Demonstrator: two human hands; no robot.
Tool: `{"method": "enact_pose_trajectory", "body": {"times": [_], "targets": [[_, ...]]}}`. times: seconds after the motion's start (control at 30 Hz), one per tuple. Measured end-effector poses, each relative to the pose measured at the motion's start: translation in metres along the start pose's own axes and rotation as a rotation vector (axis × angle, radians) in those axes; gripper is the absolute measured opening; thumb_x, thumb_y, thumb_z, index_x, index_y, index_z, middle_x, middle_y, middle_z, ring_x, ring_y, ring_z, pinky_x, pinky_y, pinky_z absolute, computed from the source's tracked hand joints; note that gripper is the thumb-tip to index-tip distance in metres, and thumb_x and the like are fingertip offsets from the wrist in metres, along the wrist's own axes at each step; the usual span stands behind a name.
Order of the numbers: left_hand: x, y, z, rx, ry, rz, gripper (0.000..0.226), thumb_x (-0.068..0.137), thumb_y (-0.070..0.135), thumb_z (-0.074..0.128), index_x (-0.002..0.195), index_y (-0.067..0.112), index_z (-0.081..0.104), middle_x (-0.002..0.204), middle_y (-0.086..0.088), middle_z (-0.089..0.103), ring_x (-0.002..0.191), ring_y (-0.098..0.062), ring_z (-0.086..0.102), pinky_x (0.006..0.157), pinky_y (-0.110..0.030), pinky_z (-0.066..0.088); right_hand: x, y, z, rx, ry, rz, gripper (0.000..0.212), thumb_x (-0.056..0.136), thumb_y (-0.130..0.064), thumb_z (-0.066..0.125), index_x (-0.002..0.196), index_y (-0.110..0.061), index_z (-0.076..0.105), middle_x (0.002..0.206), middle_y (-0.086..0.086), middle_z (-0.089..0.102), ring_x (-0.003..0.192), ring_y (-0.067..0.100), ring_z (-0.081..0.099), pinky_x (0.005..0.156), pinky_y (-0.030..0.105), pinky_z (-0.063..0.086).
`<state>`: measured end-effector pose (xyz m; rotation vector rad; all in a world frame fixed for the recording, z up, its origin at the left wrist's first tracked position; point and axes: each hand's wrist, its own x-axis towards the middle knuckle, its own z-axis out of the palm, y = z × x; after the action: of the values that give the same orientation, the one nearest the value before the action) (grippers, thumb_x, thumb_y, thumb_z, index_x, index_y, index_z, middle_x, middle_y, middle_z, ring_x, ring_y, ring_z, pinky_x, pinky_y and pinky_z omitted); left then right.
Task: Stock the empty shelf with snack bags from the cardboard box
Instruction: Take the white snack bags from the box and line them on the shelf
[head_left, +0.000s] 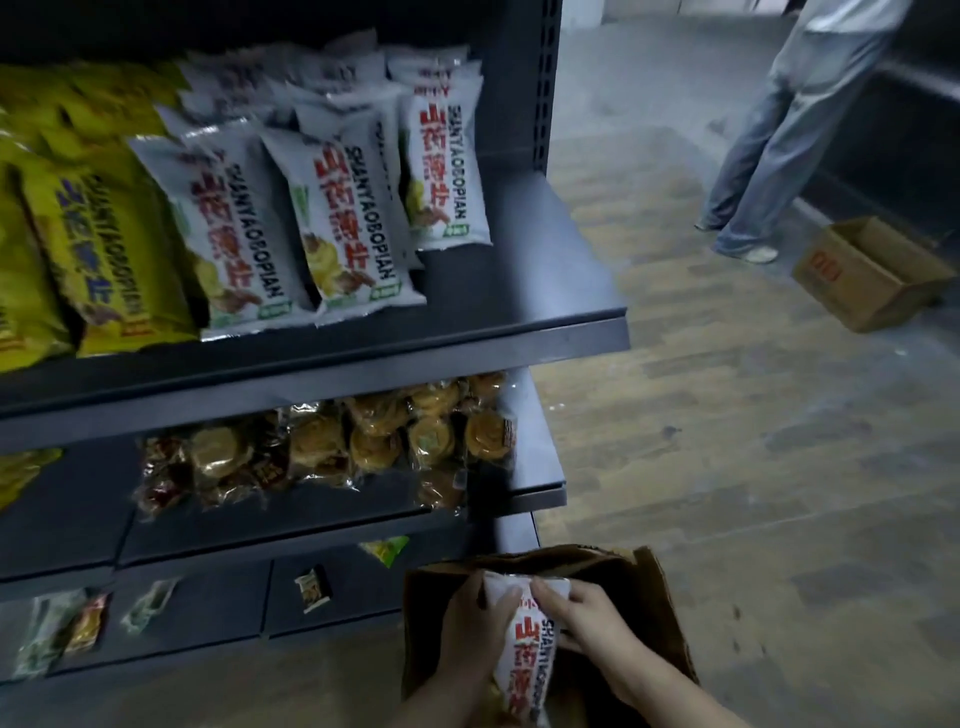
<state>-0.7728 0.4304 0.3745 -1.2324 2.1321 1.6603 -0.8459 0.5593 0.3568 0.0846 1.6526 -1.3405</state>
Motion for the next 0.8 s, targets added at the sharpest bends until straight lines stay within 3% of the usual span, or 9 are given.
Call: {"method": "enact_pose_trajectory", "body": {"times": [0.1,0.23,0.33,0.4,0.47,0.5,0.63,0.7,0.8], "targets": [[-0.015,0.016,-0.014,0.034,0.012,0.081,0.019,0.093,0.035,0.053,0.080,0.024,0.060,0.083,0.007,0.066,0.085,-0.007,0.063,0.073,-0.020,0.044,-0.020,-0.018,0.005,-0.052,0.013,-0.116,0.038,0.092,-0.033,0.059,0.096,0.004,0.067,0.085,0.011,0.072,0.077,0.018,0.067,0.071,0.026,0.053],[-0.028,0.044,-0.028,0.135,0.094,0.166,0.031,0.099,0.037,0.034,0.081,0.024,0.056,0.093,0.001,0.065,0.097,-0.015,0.061,0.079,-0.025,0.039,-0.039,-0.047,0.008,-0.120,0.023,-0.256,0.047,0.087,-0.046,0.064,0.080,0.001,0.065,0.083,0.017,0.071,0.075,0.024,0.067,0.070,0.032,0.049],[-0.035,0.065,-0.036,0.205,0.119,0.356,0.022,0.100,0.025,0.039,0.081,0.028,0.050,0.101,-0.004,0.064,0.095,-0.014,0.059,0.075,-0.022,0.039,-0.048,-0.077,0.013,-0.153,0.076,-0.359,0.040,0.093,-0.036,0.059,0.067,-0.007,0.054,0.066,0.012,0.060,0.062,0.022,0.056,0.057,0.026,0.041],[-0.036,0.079,-0.043,0.243,0.182,0.447,0.021,0.096,0.016,0.050,0.079,0.027,0.055,0.093,-0.006,0.066,0.083,-0.012,0.062,0.067,-0.015,0.047,-0.051,-0.099,0.016,-0.163,0.123,-0.425,0.041,0.091,-0.038,0.060,0.062,-0.012,0.048,0.061,0.009,0.050,0.059,0.018,0.047,0.054,0.026,0.033],[-0.032,0.093,-0.049,-0.062,0.266,0.396,0.016,0.088,0.015,0.061,0.075,0.023,0.060,0.079,-0.001,0.066,0.069,-0.006,0.061,0.061,-0.011,0.049,-0.055,-0.118,0.018,-0.162,0.123,-0.503,0.045,0.086,-0.045,0.060,0.060,-0.011,0.046,0.059,0.011,0.044,0.056,0.017,0.042,0.055,0.028,0.028],[-0.033,0.102,-0.053,-0.130,0.274,0.428,0.014,0.087,0.018,0.063,0.074,0.020,0.062,0.075,0.001,0.066,0.067,-0.007,0.062,0.063,-0.017,0.050,-0.059,-0.129,0.019,-0.169,0.114,-0.526,0.048,0.087,-0.045,0.059,0.058,-0.010,0.042,0.057,0.010,0.040,0.052,0.017,0.039,0.053,0.029,0.027],[-0.034,0.131,-0.064,-0.234,0.221,0.532,0.039,0.099,0.028,0.042,0.076,0.005,0.062,0.070,-0.004,0.067,0.073,-0.025,0.066,0.071,-0.043,0.051,-0.069,-0.164,0.021,-0.168,0.107,-0.607,0.050,0.097,-0.034,0.053,0.056,-0.016,0.031,0.050,-0.002,0.042,0.044,0.011,0.043,0.049,0.022,0.037],[-0.033,0.142,-0.069,-0.292,0.234,0.622,0.042,0.098,0.034,0.042,0.073,0.004,0.059,0.070,-0.010,0.067,0.071,-0.031,0.066,0.068,-0.045,0.054,-0.074,-0.180,0.024,-0.169,0.140,-0.655,0.051,0.096,-0.036,0.053,0.053,-0.019,0.031,0.051,-0.003,0.043,0.047,0.013,0.043,0.054,0.025,0.035],[-0.038,0.162,-0.076,-0.338,0.258,0.691,0.037,0.099,0.031,0.043,0.067,0.015,0.055,0.067,-0.005,0.065,0.066,-0.024,0.065,0.067,-0.042,0.053,-0.085,-0.202,0.028,-0.147,0.197,-0.703,0.052,0.097,-0.030,0.051,0.050,-0.019,0.035,0.045,-0.008,0.046,0.040,0.007,0.042,0.047,0.018,0.032]]}}
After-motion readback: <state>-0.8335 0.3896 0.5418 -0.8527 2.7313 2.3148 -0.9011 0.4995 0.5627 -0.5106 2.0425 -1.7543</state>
